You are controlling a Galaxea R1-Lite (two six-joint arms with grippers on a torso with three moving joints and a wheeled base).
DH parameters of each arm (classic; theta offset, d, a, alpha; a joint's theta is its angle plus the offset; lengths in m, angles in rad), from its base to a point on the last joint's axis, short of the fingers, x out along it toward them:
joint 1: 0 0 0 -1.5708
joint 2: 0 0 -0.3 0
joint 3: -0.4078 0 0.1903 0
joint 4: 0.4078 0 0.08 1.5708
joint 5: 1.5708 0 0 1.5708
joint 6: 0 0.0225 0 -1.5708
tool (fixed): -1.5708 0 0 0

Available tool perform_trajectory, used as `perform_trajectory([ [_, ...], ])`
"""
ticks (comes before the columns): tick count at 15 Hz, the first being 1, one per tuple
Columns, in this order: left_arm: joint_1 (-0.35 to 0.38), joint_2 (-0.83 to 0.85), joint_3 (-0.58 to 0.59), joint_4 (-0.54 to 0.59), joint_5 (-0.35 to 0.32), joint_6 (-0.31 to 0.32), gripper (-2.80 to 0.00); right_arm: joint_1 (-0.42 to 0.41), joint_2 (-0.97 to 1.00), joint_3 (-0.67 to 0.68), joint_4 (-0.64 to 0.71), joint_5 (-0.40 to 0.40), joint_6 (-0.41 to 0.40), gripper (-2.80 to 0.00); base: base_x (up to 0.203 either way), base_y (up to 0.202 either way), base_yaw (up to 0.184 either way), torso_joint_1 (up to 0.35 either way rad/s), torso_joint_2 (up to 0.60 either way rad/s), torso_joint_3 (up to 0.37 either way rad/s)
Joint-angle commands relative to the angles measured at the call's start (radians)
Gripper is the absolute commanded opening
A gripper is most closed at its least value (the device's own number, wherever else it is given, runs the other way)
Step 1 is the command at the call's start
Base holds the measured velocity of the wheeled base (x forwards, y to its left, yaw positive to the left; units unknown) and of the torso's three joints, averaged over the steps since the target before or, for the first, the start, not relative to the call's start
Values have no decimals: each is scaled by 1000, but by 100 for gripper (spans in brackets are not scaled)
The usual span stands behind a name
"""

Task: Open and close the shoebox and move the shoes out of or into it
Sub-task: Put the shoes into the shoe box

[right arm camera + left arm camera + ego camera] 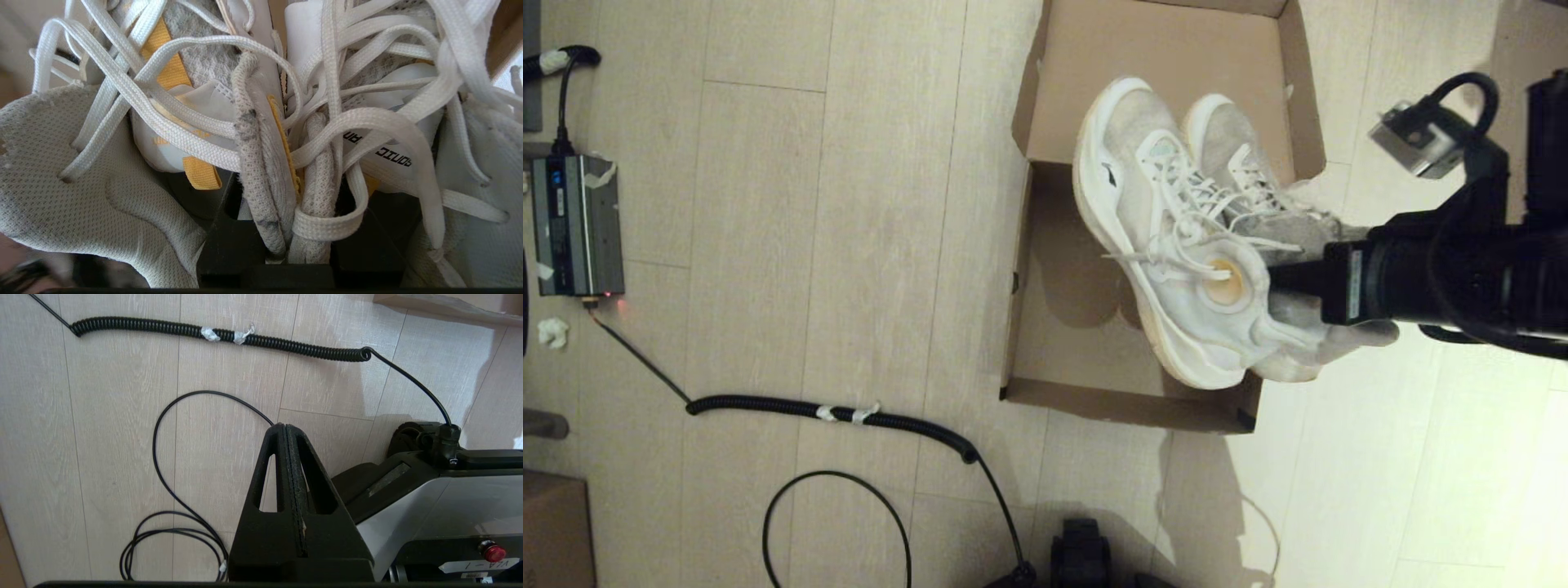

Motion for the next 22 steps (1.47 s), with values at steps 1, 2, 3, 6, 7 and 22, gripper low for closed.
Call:
perform_trajectory([
  [1,0,12,0,0,0,-1,-280,30,72,-3,-1,-63,1,-280,0,0,0,0,0,0],
  [2,0,20,1,0,0,-1,-280,32,89,-3,-2,-78,2,-280,0,0,0,0,0,0],
  [3,0,23,0,0,0,-1,-280,33,104,-2,-2,-81,3,-280,0,0,0,0,0,0],
  [6,0,16,1,0,0,-1,-280,53,162,6,-41,-81,4,-280,0,0,0,0,0,0],
  [7,0,15,1,0,0,-1,-280,61,184,13,-77,-81,3,-280,0,0,0,0,0,0],
  [22,0,-21,0,0,0,-1,-280,76,542,179,-578,-214,-87,-280,0,0,0,0,0,0],
])
